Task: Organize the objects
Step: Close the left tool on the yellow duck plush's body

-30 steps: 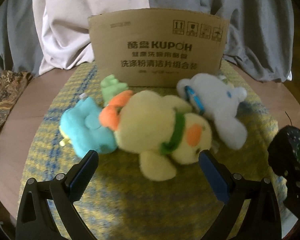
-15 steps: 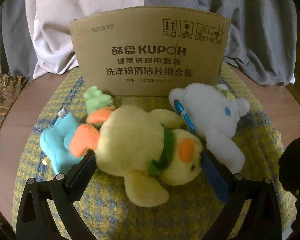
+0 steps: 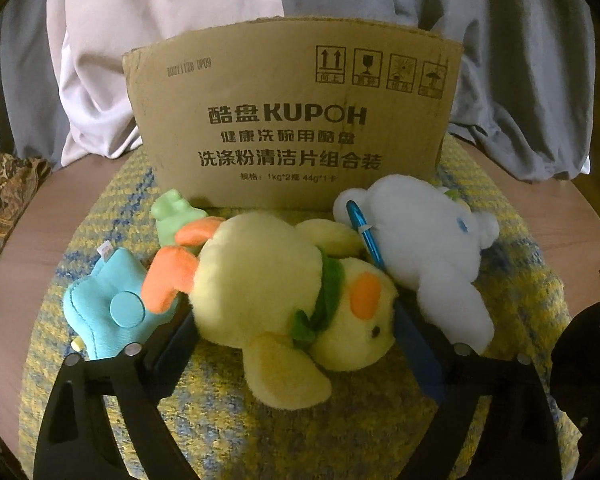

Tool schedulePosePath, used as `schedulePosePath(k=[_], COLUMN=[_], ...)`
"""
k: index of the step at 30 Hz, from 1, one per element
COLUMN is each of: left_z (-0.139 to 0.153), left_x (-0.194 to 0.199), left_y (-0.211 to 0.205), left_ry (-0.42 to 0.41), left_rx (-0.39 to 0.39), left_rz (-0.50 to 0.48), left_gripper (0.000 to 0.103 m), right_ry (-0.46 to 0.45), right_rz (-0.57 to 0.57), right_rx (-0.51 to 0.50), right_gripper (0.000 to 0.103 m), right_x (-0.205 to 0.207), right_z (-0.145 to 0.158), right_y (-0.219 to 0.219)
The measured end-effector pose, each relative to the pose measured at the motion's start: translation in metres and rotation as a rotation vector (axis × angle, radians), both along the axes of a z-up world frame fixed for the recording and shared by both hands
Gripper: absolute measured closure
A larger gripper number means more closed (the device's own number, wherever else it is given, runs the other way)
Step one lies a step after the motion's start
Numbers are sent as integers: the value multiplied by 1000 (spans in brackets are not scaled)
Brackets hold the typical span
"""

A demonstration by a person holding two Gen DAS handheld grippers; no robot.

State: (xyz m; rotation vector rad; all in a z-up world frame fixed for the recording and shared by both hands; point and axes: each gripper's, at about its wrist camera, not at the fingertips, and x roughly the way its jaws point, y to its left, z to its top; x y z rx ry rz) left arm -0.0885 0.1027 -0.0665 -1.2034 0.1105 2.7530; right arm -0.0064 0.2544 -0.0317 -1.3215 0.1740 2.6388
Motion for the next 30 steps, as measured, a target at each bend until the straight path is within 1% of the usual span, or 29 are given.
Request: schedulePosePath(k=[5, 9, 11, 15, 17, 18, 19, 22, 25, 30], left_z=[4, 8, 11, 15, 17, 18, 20, 24, 23, 24], left_x=[3, 7, 9, 13, 13, 14, 15, 15, 15, 17], left_y=[-4, -7, -10, -14, -16, -17, -19, -25, -27, -30], left_ry=[3, 13, 23, 26, 29, 32, 43, 34, 32, 28], left_rx=[3, 1, -5, -7, -9, -13, -30, -8, -13, 2], left_rz=[3, 6, 13, 14, 15, 19, 32, 26, 22, 22], left_gripper=[21, 25, 31, 34, 40, 50, 76, 77, 77, 79], right_ry=[3, 10, 12, 18, 22, 24, 26, 30, 39, 45], right_rz=[4, 7, 9, 20, 25, 26, 27, 32, 40, 44], right_rx=[2, 4, 2, 2, 1, 1, 0, -10, 1, 3], right_gripper=[41, 41, 41, 41, 41, 41, 41, 41, 41, 41], right_x=[3, 4, 4, 5, 5, 6, 6, 6, 7, 10], right_z=[2, 5, 6, 9, 10, 11, 12, 14, 17, 20], right_y=[-2, -3, -4, -8, -10, -11, -12, -15, -20, -23])
